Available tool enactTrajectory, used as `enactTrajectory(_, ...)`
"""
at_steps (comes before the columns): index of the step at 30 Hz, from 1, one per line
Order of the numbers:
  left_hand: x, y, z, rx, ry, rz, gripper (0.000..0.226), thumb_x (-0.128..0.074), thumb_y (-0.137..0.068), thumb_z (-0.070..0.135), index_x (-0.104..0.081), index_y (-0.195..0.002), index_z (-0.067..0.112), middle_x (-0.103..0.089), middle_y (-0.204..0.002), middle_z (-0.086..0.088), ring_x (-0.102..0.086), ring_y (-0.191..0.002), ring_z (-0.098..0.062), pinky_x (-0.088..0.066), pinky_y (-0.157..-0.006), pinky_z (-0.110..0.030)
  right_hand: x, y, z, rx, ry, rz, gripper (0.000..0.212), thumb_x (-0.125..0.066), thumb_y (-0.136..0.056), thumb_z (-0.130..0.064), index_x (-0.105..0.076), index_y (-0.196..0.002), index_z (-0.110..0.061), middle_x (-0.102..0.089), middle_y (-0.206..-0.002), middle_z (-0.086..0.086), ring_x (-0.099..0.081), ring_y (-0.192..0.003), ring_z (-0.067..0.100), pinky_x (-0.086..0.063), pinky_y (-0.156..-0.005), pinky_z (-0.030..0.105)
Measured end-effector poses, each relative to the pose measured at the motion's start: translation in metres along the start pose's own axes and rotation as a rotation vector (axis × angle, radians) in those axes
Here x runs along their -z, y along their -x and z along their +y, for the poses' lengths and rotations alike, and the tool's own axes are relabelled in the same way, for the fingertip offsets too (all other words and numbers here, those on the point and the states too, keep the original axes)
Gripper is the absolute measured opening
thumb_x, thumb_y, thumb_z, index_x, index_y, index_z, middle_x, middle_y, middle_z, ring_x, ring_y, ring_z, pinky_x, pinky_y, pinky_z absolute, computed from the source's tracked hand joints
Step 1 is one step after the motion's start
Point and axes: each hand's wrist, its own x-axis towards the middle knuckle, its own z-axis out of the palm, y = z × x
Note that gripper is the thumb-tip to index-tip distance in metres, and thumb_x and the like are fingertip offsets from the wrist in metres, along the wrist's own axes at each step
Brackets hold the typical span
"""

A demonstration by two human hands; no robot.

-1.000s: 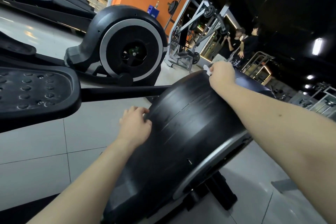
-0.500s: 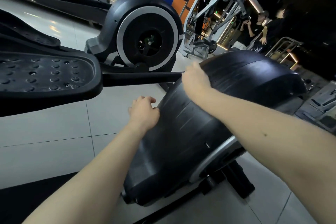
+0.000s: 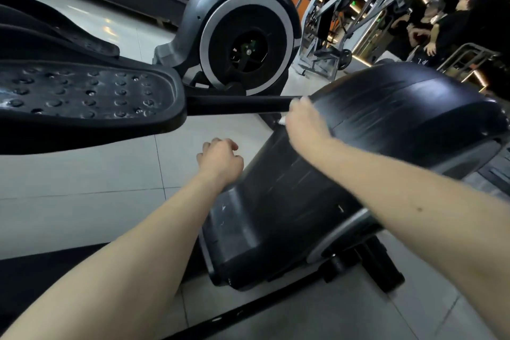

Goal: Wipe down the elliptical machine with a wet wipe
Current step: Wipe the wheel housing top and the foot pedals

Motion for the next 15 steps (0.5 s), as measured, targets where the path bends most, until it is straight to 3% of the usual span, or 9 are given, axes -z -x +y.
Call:
enactTrajectory(4, -0.012, 0.000, -0.001, -0.009, -0.012, -0.043, 0.045, -0.053, -0.091, 0.018, -0.060, -0.135, 0.020, -0.055, -0.138, -0.006, -0.039, -0.133, -0.030, -0.034, -0.106, -0.043, 0.006, 0.011, -0.002, -0.013, 0.007, -0.030, 0.023, -0.056, -0.096, -0.001, -0.068, -0.116, -0.001, -0.049, -0.117, 0.011, -0.046, -0.115, 0.032, -0.051, -0.084, 0.038)
enactTrajectory(7, -0.018, 0.003, -0.006, -0.008, -0.042, -0.085, 0.046, -0.052, -0.090, 0.017, -0.059, -0.136, 0.021, -0.055, -0.139, -0.006, -0.039, -0.133, -0.030, -0.035, -0.106, -0.042, -0.027, 0.050, -0.041, 0.124, -0.021, -0.112, 0.025, -0.057, -0.098, -0.010, -0.069, -0.120, -0.011, -0.053, -0.120, 0.007, -0.043, -0.121, 0.032, -0.041, -0.085, 0.028)
enactTrajectory(11, -0.020, 0.006, -0.015, -0.010, -0.092, -0.121, 0.047, -0.052, -0.091, 0.017, -0.058, -0.137, 0.022, -0.056, -0.139, -0.004, -0.040, -0.134, -0.029, -0.035, -0.105, -0.041, -0.070, 0.115, -0.080, 0.276, -0.057, -0.316, 0.023, -0.066, -0.094, -0.013, -0.070, -0.117, -0.010, -0.057, -0.117, 0.007, -0.040, -0.124, 0.032, -0.048, -0.089, 0.032)
enactTrajectory(15, -0.020, 0.010, -0.012, -0.016, -0.073, -0.129, 0.046, -0.052, -0.091, 0.016, -0.059, -0.136, 0.023, -0.057, -0.138, -0.003, -0.040, -0.133, -0.027, -0.035, -0.103, -0.039, -0.044, 0.123, -0.053, 0.248, -0.125, -0.196, 0.027, -0.064, -0.093, -0.009, -0.072, -0.116, -0.020, -0.058, -0.109, 0.002, -0.045, -0.120, 0.027, -0.048, -0.084, 0.031)
